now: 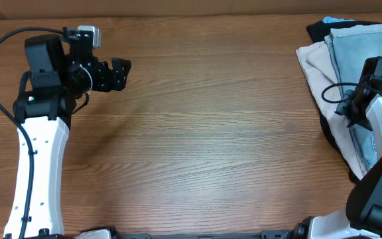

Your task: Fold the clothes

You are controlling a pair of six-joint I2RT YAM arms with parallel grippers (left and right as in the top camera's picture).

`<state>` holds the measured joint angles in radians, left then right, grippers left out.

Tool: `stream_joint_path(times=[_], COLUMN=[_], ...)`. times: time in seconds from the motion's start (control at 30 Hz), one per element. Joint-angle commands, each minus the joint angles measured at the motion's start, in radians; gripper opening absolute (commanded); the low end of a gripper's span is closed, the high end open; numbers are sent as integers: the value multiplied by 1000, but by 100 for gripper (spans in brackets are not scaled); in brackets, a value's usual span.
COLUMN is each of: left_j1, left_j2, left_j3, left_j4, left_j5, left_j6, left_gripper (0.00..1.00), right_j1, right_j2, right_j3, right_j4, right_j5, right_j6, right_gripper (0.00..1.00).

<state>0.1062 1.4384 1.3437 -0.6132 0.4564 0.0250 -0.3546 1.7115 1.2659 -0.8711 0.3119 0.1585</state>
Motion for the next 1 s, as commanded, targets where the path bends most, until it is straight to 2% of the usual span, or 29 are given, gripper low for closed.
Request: stream_joint_path(times=[0.0,0.33,0.53,0.83,0.97], left_j1=[-3,-3,-3,-3,-3], left_j2=[19,27,28,28,28], left_j3=[20,20,20,20,20], left_j4=[0,-8,-10,-14,-14], left_j5=[5,4,-3,-58,-72], left_j6=[-4,-2,6,6,6], left_gripper=[95,98,98,99,100], right_j1=[1,-1,-1,-2,-9], right_j2=[4,6,34,88,88], right_j3=[-1,-2,-2,-3,-2], right_j4=[-16,-50,-37,-31,-31], right_j5=[54,137,60,70,99], right_j6=[-38,-96,-167,-167,-162], right_gripper=[62,61,59,59,51])
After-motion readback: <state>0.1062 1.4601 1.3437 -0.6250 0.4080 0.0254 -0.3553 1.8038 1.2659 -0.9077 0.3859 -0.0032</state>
